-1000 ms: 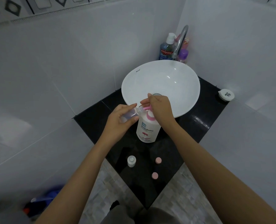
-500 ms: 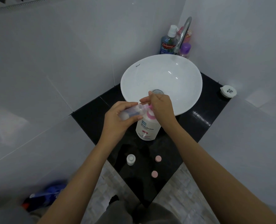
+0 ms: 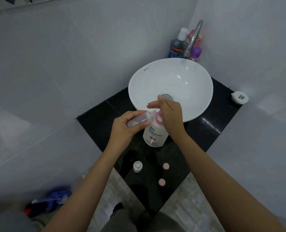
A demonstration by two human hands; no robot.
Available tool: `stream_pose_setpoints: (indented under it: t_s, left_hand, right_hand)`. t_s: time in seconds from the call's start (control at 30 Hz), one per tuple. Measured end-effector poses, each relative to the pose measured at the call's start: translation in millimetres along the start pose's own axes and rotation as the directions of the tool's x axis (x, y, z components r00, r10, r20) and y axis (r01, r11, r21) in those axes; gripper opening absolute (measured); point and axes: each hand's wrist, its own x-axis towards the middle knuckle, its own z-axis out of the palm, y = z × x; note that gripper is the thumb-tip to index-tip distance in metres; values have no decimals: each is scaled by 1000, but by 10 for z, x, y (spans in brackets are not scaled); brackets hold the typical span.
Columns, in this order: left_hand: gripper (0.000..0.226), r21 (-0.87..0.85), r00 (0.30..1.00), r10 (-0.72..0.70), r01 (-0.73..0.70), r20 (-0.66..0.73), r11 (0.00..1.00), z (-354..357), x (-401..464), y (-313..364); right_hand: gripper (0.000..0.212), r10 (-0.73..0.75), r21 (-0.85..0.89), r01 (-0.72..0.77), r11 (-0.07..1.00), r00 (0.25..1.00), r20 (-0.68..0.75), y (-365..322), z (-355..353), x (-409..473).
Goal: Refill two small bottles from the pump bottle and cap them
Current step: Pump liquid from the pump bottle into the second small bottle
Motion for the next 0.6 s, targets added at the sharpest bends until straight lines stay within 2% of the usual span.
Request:
stream_pose_setpoints:
  t_s: [0.13,0.27,0.43,0.6]
  left_hand:
    - [33,-19,999,-40,41,23,999,4,-3,-39]
    - [33,-29,1000,-13,14,25,999,-7,-20,-9]
    - [33,-30,1000,1,0,26,1000,-1,-9,6]
    - [34,-20,999,-13,13,43,1000,6,-9,-24]
  right_hand:
    - [40,48,-37,-48,998,999,11,84,20,-16]
    - [39,-6,-95,6,995,1000,-5,23,2,2]
    - [41,-16,-50,15,999,1000,-15,13,-3,-10]
    - [38,60,-2,-60,998,998,-1,111,24,-22]
